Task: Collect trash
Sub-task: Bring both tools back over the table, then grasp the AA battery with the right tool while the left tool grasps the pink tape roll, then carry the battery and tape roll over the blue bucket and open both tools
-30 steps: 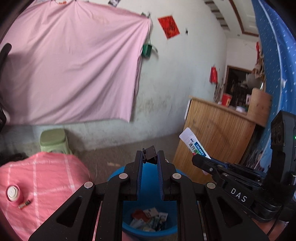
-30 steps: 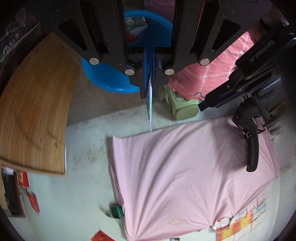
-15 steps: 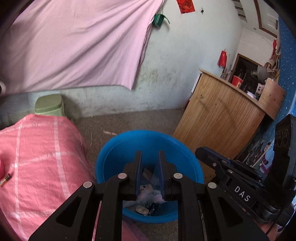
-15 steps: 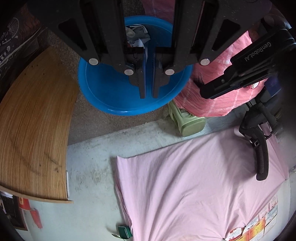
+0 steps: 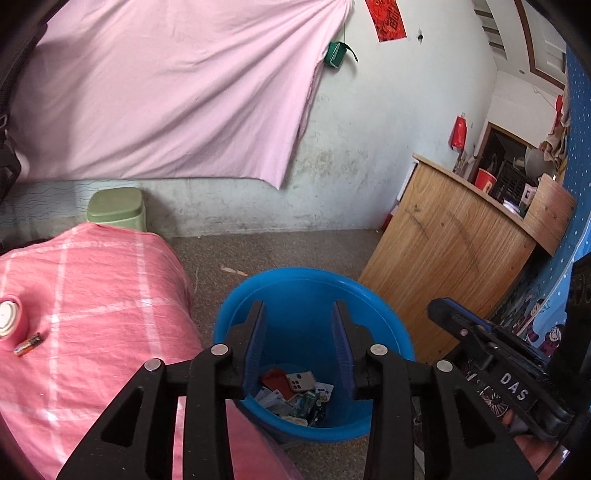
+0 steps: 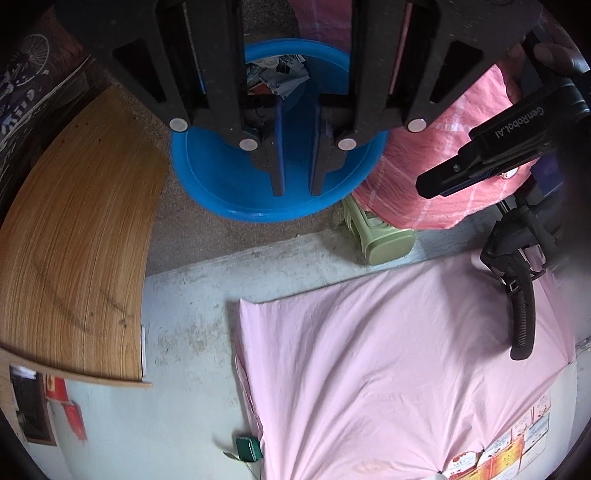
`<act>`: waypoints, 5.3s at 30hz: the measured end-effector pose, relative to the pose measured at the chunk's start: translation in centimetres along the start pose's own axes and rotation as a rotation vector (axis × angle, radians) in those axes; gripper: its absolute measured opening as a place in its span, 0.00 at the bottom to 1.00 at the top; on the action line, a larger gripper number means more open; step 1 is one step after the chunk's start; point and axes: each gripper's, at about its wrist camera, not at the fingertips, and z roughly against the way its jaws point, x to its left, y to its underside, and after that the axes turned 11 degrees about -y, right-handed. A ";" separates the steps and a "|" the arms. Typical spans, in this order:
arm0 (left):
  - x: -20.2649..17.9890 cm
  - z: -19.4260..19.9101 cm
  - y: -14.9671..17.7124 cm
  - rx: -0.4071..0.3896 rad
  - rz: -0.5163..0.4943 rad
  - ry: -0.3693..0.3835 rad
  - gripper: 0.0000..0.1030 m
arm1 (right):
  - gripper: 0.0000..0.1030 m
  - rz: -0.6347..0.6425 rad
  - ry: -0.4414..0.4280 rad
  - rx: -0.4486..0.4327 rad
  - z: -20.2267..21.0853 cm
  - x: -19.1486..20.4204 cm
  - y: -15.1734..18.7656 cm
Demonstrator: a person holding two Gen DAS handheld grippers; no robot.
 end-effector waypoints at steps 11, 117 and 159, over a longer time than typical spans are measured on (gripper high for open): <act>3.6 7.0 -0.8 -0.111 0.059 -0.080 0.59 | 0.63 0.068 -0.016 -0.122 4.4 4.1 -2.1; 24.6 -1.6 3.5 0.288 -0.072 -0.326 0.66 | 0.57 0.203 -0.345 0.451 -18.4 19.8 2.8; 10.4 10.3 -3.5 -0.398 0.033 -0.047 0.50 | 0.57 0.279 -0.092 -0.337 2.7 12.2 -3.9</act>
